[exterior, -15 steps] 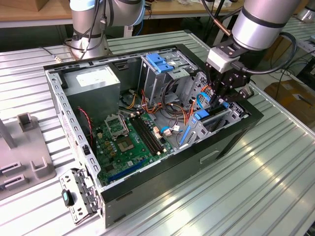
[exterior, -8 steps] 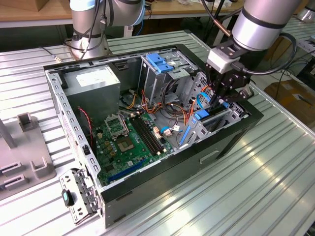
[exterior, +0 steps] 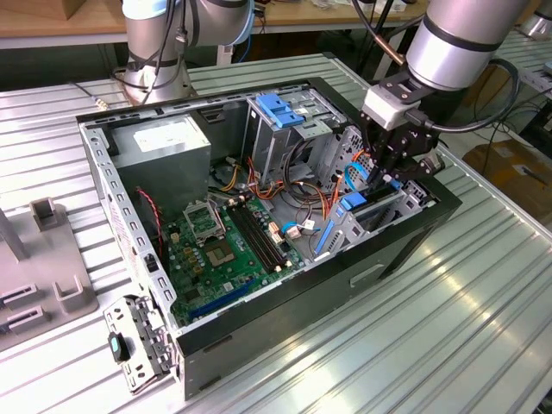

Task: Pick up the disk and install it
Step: 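Insert the first disk wire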

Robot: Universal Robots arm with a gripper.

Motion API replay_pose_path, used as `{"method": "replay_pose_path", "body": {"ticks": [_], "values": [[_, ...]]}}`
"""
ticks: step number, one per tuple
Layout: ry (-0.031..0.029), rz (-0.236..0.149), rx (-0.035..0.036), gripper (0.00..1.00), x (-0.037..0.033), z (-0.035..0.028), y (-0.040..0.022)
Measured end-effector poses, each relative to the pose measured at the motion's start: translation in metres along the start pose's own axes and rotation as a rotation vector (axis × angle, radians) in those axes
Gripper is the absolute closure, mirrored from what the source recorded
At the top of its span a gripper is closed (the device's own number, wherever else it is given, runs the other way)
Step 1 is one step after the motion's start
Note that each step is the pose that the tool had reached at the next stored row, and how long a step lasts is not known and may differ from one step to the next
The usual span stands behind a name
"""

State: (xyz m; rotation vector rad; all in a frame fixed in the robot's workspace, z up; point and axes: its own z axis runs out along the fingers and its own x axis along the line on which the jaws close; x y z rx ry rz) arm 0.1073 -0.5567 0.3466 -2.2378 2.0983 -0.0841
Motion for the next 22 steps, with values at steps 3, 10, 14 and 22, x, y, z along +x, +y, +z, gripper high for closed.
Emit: {"method": "replay_pose_path", "body": {"ticks": [3,10,14,22], "values": [[0.0002,0.000,0.0000,0.84,0.0000,0.0002,0.0000],[0.0001,0.000,0.0000,0.84,0.0004,0.0026,0.0003],[0.0001,0.000,0.0000,0.84,0.0006,0.0034,0.0003],[0.0003,0.000,0.0000,0.84,0.0008,0.0062,0.0006]]}}
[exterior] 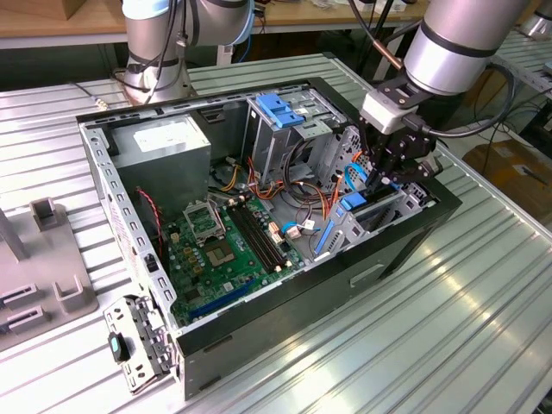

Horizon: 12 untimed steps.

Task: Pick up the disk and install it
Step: 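Insert the first disk wire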

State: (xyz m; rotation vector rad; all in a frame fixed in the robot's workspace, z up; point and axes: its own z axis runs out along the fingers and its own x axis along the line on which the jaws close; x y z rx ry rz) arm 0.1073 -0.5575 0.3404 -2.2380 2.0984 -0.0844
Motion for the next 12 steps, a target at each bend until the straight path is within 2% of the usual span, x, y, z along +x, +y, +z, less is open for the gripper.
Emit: {"method": "replay_pose_path", "body": {"ticks": [10,11,12], "values": [[-0.0009,0.000,0.0002,0.84,-0.0001,0.0006,0.0000],[-0.0009,0.000,0.0001,0.83,0.0000,0.0006,0.0000],[-0.0008,0.000,0.0001,0.76,-0.0001,0.0006,0.0000]]}}
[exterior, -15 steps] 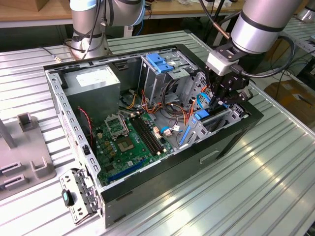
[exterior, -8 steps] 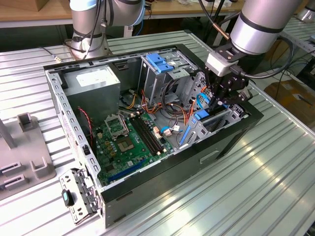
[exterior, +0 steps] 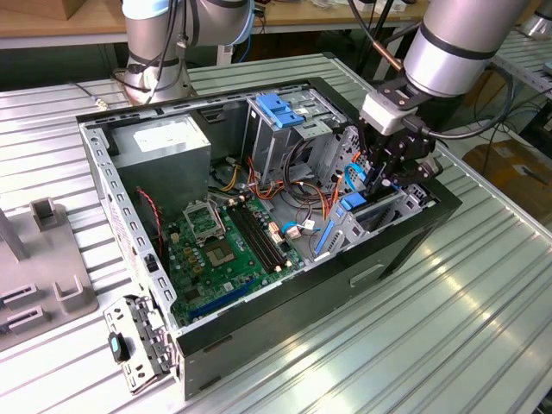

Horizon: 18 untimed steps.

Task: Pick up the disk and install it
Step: 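Insert the first disk wire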

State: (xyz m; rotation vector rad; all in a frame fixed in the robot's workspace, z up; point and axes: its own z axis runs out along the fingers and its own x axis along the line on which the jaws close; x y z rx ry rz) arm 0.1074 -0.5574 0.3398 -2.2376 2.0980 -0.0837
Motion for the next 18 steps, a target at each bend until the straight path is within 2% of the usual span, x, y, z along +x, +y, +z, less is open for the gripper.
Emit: {"method": "replay_pose_path", "body": {"ticks": [5,13,18], "values": [[0.0003,0.000,-0.0001,0.76,0.0000,-0.0004,0.0000],[0.0005,0.000,-0.0001,0.76,-0.0001,-0.0103,-0.0009],[0.0005,0.000,-0.0001,0.76,-0.0001,-0.0122,-0.0011]]}}
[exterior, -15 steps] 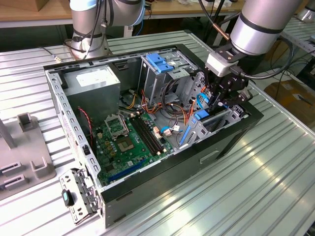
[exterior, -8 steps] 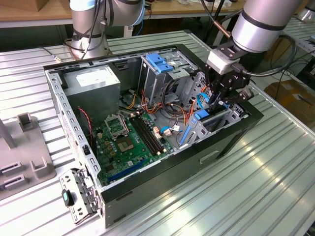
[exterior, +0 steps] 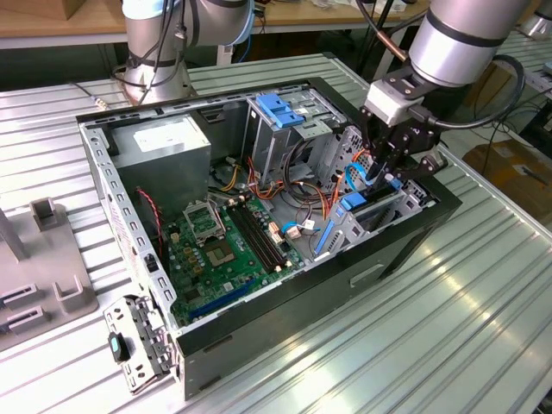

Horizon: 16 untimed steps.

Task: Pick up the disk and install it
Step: 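Insert the first disk wire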

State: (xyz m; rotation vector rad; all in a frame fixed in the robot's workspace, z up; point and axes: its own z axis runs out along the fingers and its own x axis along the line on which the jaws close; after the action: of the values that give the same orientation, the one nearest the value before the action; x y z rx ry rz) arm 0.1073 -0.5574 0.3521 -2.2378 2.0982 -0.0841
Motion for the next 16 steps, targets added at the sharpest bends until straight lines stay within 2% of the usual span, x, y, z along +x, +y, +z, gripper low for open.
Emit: {"method": "replay_pose_path", "body": {"ticks": [6,12,16], "values": [[0.0002,0.000,0.0000,0.76,0.0001,-0.0001,-0.0016],[0.0000,0.000,0.0000,0.76,0.0007,0.0008,-0.0106],[0.0000,0.000,0.0000,0.76,0.0012,0.0016,-0.0191]]}}
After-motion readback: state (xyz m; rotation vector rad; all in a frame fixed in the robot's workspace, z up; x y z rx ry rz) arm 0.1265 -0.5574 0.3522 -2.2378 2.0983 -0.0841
